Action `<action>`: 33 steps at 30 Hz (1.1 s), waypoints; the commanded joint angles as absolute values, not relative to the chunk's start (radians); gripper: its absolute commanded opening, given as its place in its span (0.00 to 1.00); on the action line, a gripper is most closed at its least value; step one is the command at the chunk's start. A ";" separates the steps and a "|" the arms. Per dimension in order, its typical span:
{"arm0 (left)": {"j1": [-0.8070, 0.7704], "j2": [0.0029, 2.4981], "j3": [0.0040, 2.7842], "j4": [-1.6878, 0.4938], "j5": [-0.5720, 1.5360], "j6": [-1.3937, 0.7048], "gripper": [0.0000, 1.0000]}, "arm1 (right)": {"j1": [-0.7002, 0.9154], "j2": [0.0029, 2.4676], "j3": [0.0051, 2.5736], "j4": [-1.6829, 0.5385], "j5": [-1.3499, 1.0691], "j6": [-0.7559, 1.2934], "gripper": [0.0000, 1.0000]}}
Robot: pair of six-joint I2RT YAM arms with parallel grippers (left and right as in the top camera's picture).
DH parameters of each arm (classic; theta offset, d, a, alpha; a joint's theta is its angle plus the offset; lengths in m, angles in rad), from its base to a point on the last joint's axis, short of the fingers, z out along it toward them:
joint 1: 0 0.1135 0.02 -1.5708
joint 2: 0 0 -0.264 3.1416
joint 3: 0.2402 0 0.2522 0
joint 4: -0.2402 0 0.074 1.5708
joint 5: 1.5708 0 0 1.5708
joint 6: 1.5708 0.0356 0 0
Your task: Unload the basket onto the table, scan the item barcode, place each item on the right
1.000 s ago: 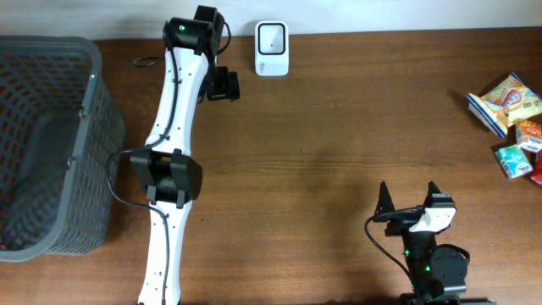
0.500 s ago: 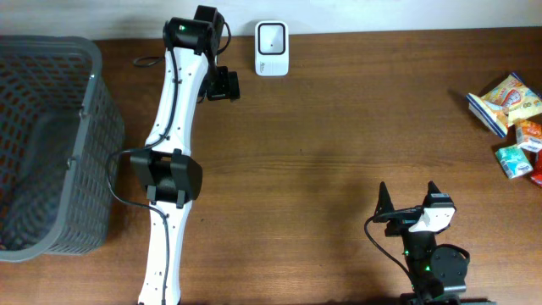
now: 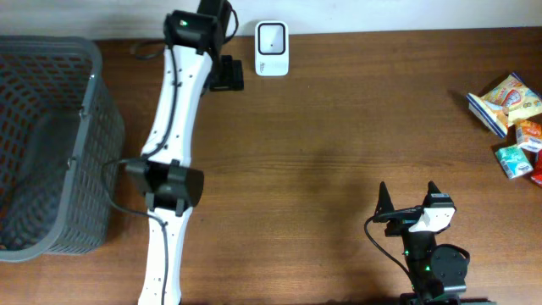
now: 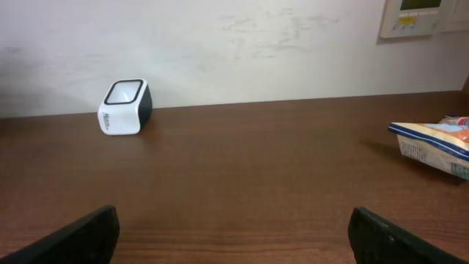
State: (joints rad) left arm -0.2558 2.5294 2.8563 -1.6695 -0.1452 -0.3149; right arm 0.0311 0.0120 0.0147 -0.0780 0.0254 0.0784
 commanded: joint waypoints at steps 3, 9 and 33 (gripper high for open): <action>-0.251 2.167 2.449 -1.501 -0.281 -0.321 0.99 | 0.026 0.003 0.006 -0.081 0.015 0.078 0.98; -0.353 1.628 1.330 -0.665 -0.278 -0.027 0.99 | 0.026 0.004 0.006 -0.081 0.016 0.078 0.98; 0.010 0.005 0.008 -0.061 -0.225 -0.006 0.99 | 0.026 0.004 0.006 -0.081 0.016 0.078 0.98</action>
